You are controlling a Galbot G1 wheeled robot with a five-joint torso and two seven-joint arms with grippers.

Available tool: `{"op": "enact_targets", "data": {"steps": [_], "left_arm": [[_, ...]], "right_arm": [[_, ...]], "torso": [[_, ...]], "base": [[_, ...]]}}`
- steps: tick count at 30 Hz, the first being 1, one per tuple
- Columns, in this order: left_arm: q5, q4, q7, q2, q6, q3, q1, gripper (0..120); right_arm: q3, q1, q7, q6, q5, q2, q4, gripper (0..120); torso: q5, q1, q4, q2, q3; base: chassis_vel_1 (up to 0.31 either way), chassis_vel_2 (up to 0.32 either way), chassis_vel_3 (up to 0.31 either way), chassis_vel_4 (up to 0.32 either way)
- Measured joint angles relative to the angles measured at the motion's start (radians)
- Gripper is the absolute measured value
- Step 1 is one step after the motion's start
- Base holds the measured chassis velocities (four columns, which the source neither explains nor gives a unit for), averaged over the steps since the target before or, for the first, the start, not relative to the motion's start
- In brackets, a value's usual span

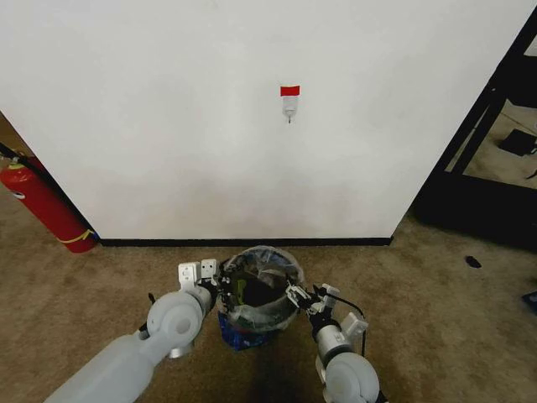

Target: Pick up the garbage bag from the wall and place it over the trash bin.

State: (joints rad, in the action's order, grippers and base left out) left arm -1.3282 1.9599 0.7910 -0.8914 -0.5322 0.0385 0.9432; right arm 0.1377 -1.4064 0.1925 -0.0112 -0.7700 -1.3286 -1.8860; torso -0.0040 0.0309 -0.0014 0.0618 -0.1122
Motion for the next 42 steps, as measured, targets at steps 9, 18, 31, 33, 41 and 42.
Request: {"op": "enact_targets", "data": {"steps": [9, 18, 31, 33, 41, 42], "left_arm": [[-0.051, -0.009, 0.010, 0.022, -0.004, -0.056, -0.010, 4], [-0.061, 0.046, 0.015, 0.037, 0.002, -0.082, 0.011, 4], [-0.116, 0.056, 0.054, -0.001, 0.008, -0.084, 0.002, 4], [-0.135, 0.064, 0.063, -0.002, 0.005, -0.089, -0.003, 4], [-0.179, 0.067, 0.071, 0.007, -0.003, -0.108, -0.021, 4], [-0.181, 0.067, 0.071, 0.008, -0.004, -0.110, -0.021, 4]], "right_arm": [[0.035, -0.069, -0.068, -0.038, -0.041, 0.030, -0.065, 100], [0.052, -0.157, -0.173, -0.007, -0.112, 0.045, -0.081, 100], [-0.005, -0.124, -0.177, 0.033, -0.045, 0.038, -0.011, 98], [-0.010, -0.115, -0.177, 0.042, -0.037, 0.042, -0.007, 91], [-0.028, -0.116, -0.225, 0.028, 0.124, 0.096, 0.028, 63], [-0.028, -0.116, -0.232, 0.021, 0.133, 0.102, 0.028, 58]], "torso": [[0.0003, 0.000, 0.0004, 0.000, 0.000], [0.0001, 0.000, -0.0001, 0.000, 0.000], [0.0001, 0.000, 0.0000, 0.000, 0.000], [0.0002, 0.000, -0.0001, 0.000, 0.000], [0.0001, 0.000, -0.0002, 0.000, 0.000], [0.0002, 0.000, -0.0001, 0.000, 0.000]], "base": [[0.000, 0.000, 0.000, 0.000], [0.000, 0.000, 0.000, 0.000], [0.000, 0.000, 0.000, 0.000], [0.000, 0.000, 0.000, 0.000], [0.000, 0.000, 0.000, 0.000], [0.000, 0.000, 0.000, 0.000]]}}
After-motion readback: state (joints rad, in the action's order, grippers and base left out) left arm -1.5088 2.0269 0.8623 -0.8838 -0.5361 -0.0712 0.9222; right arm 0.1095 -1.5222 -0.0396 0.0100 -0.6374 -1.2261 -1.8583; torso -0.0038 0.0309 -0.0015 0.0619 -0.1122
